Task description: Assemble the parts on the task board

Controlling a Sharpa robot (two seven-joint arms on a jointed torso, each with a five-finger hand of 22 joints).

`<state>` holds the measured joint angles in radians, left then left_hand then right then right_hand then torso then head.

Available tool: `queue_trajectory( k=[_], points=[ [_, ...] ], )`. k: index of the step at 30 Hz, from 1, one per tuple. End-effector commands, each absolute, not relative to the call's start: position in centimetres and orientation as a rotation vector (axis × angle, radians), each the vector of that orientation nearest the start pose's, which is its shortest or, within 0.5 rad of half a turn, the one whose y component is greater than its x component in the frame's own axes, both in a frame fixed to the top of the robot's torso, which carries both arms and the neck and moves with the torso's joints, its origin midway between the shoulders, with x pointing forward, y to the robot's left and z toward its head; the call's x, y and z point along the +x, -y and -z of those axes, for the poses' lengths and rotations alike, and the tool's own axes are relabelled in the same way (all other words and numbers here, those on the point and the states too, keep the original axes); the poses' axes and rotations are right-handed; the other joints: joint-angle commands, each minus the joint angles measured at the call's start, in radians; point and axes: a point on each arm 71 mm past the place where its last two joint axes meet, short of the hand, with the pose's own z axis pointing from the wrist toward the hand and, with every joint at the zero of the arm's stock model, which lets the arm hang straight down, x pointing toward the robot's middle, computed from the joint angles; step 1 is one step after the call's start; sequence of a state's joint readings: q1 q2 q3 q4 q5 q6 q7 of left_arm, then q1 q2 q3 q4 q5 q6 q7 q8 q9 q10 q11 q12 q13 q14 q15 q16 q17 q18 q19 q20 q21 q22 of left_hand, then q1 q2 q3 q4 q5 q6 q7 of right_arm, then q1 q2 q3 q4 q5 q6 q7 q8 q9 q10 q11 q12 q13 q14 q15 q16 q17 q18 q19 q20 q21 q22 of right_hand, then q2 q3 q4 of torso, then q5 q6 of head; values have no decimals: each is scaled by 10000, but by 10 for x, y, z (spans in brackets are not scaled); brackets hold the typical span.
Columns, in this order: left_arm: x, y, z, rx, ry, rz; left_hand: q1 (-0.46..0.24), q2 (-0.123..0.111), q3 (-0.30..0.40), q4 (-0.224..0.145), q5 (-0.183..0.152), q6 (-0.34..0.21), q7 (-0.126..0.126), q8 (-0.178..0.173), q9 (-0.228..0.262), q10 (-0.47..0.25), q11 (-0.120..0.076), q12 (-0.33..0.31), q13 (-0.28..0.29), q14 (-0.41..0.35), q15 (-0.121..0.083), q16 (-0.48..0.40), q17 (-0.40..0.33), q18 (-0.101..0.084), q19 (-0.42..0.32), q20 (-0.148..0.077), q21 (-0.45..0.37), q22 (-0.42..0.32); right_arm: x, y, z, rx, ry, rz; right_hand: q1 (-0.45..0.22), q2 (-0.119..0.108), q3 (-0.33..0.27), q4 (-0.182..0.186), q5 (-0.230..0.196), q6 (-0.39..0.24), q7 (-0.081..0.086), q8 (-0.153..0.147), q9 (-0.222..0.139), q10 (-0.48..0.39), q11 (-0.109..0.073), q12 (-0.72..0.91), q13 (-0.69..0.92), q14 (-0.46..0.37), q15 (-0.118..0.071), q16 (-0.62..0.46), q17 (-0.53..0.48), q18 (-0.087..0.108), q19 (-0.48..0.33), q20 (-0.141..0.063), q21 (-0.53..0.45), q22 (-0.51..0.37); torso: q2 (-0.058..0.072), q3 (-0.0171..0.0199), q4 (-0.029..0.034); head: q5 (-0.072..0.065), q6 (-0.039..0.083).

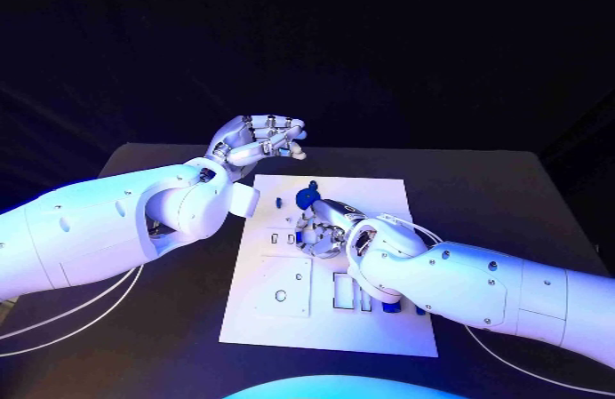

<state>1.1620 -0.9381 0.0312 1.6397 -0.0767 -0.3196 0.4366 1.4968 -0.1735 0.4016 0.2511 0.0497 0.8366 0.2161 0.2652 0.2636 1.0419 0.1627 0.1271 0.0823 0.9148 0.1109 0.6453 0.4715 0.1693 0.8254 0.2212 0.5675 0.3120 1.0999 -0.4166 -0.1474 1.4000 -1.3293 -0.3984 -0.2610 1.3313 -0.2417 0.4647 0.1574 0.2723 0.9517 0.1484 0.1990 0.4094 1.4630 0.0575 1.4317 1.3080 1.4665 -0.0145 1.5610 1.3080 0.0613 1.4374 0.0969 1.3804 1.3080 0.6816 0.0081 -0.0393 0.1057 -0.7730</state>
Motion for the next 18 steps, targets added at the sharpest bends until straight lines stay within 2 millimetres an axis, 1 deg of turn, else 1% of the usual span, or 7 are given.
queue_trajectory(
  k=[1, 4, 7, 8, 16, 17, 18],
  points=[
    [469, -220, 155, -10138, -13485, 16202, -105, -14, 63, 4, 14, -57, 117, 16, 10, 47, 45, -45, 17, -39, 5, 61, 13, 90, -61, -22, 26, 12, 441, 25, 265, -842, -18414, -8374, -113, -20, -58, 8, -79, -54, 6, -65, -5, -33, 69, -41, 1059, 947, 90, -31, 2205, -64, -30, 35, -48, 848, 3, 2, -3, -5, 10],
    [469, -220, 155, -10140, -13489, 16201, -105, -14, 63, 4, 14, -57, 117, 16, 10, 47, 45, -45, 17, -39, 5, 61, 13, 90, -61, -22, 26, 12, 441, 25, 264, -796, -18369, -8361, -146, -16, -106, 23, -239, -56, 4, -66, -7, -41, 69, -52, 1050, 946, 91, -32, 2203, -63, -30, 40, -57, 848, 4, 0, -6, -3, 16],
    [469, -220, 155, -10141, -13493, 16200, -105, -14, 63, 4, 14, -57, 117, 16, 10, 47, 45, -45, 17, -39, 5, 61, 13, 90, -61, -22, 26, 12, 441, 25, 264, -756, -18324, -8335, -178, 0, -176, 49, -518, -57, 0, -65, -8, -41, 67, -55, 1049, 946, 91, -32, 2204, -64, -22, 43, -59, 859, 4, 1, -2, -4, 19],
    [469, -220, 155, -10139, -13495, 16199, -105, -14, 63, 4, 14, -57, 117, 16, 10, 47, 45, -45, 17, -39, 5, 61, 13, 90, -61, -22, 26, 12, 441, 25, 264, -744, -18318, -8319, -207, 20, -247, 82, -789, -59, -4, -65, -10, -44, 66, -61, 1046, 947, 91, -31, 2208, -62, -25, 45, -74, 855, 4, 2, 0, -6, 19],
    [469, -220, 155, -10120, -13513, 16199, -105, -14, 63, 4, 14, -57, 117, 16, 10, 47, 45, -45, 17, -39, 5, 61, 13, 90, -61, -22, 26, 12, 441, 26, 264, -715, -18307, -8280, -243, 20, -427, 152, -1178, -84, -8, -75, -18, -73, 67, -101, 1010, 937, 91, -46, 2165, -51, -46, 45, -129, 827, 3, 1, -1, 0, 18],
    [469, -220, 155, -10120, -13513, 16198, -105, -14, 63, 4, 14, -57, 117, 16, 10, 47, 45, -45, 17, -39, 5, 61, 13, 90, -61, -22, 26, 12, 441, 26, 264, -714, -18300, -8287, -249, 30, -523, 193, -1383, -96, -13, -78, -21, -88, 65, -123, 990, 936, 89, -48, 2158, -50, -45, 45, -139, 829, 2, 1, -4, 10, 19],
    [469, -220, 155, -10120, -13514, 16197, -105, -14, 63, 4, 14, -57, 117, 16, 10, 47, 45, -45, 17, -39, 5, 61, 13, 90, -61, -22, 26, 12, 441, 26, 264, -711, -18291, -8294, -254, 53, -664, 257, -1701, -105, -19, -77, -23, -97, 61, -137, 979, 934, 87, -51, 2150, -46, -52, 43, -162, 820, 1, 1, -4, 19, 20]
  ],
)
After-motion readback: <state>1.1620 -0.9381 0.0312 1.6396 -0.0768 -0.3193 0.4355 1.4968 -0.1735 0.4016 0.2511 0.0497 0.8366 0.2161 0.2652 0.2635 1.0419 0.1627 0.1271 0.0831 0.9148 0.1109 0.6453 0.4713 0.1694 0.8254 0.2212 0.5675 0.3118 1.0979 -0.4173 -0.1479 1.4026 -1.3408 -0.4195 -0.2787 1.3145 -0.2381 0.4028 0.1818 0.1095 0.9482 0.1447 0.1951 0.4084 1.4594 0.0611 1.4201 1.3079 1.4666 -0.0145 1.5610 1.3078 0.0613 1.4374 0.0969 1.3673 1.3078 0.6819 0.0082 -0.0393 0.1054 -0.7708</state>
